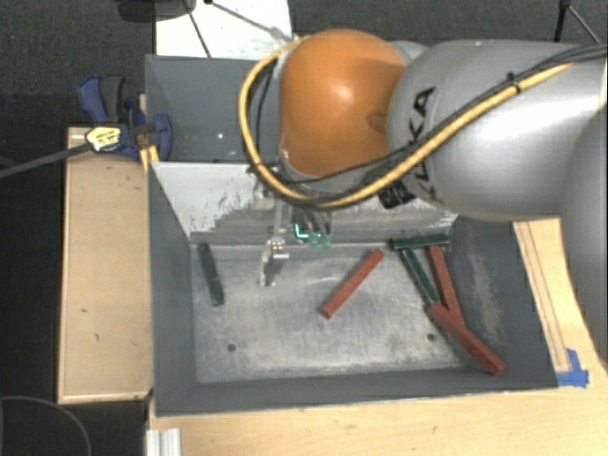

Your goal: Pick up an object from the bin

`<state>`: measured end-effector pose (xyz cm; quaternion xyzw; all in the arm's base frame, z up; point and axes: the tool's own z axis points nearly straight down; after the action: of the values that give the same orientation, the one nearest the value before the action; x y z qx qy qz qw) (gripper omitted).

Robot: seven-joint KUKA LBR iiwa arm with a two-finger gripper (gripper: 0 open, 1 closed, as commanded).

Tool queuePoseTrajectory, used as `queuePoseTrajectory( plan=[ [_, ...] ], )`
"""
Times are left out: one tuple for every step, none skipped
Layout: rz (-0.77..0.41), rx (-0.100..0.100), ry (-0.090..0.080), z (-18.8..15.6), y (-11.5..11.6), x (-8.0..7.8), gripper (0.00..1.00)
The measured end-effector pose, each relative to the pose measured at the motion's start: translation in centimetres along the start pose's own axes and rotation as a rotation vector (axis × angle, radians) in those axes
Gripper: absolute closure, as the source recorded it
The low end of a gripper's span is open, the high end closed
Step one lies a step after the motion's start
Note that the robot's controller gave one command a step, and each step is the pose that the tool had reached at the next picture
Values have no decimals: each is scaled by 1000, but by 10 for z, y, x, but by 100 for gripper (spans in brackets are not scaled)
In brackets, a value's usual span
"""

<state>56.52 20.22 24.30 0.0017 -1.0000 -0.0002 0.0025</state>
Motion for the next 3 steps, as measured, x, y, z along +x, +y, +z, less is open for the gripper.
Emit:
queuePoseTrajectory(
  plan=[
    [4,-1,-8,-5,-1,-2,0],
    [96,-5,-11,11,-28,-7,0],
    [143,1,-5,19,-64,-7,0]
  ],
)
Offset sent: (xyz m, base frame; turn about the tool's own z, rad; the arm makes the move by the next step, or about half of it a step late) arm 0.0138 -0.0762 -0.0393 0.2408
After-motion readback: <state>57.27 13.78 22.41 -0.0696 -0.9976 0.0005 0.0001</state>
